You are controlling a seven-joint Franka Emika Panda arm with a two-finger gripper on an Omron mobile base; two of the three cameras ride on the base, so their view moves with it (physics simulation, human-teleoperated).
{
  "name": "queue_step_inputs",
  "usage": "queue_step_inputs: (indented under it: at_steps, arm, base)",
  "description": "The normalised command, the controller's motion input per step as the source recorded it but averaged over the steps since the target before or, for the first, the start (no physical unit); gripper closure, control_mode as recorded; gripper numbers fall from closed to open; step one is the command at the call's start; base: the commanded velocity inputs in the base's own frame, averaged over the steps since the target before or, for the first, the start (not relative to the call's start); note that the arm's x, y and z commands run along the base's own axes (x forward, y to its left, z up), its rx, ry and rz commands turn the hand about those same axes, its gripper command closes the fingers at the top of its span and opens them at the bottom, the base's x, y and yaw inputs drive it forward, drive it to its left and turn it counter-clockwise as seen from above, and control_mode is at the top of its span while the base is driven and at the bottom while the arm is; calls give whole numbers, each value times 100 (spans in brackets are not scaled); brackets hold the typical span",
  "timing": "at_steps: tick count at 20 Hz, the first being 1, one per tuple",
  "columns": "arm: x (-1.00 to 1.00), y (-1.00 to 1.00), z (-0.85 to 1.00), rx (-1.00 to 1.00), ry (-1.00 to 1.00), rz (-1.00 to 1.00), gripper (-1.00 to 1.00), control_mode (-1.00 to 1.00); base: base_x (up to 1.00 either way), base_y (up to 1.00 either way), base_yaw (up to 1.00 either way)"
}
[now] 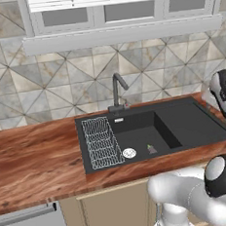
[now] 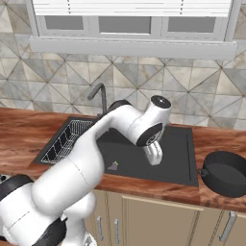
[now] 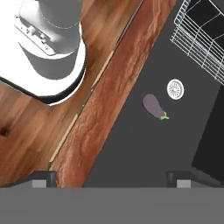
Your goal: Dump the eggplant from the pot into the sink. Then turn on the water and wash the eggplant. Then turn off the water and put the eggplant back in the pot.
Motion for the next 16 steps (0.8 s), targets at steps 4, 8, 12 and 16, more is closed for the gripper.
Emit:
queue_step_inputs:
  at_steps: [4, 8, 12, 16]
  arm:
    - [22, 61, 6, -2, -17, 61, -100, -100]
    - [20, 74, 0, -7, -41, 49, -100, -100]
    - [38, 79, 0, -10, -51, 35, -100, -100]
    - [49, 75, 0, -15, -48, 25, -100, -100]
  base:
    - [0, 0, 0]
    - [0, 0, 0]
    - [0, 0, 0]
    - [0, 0, 0]
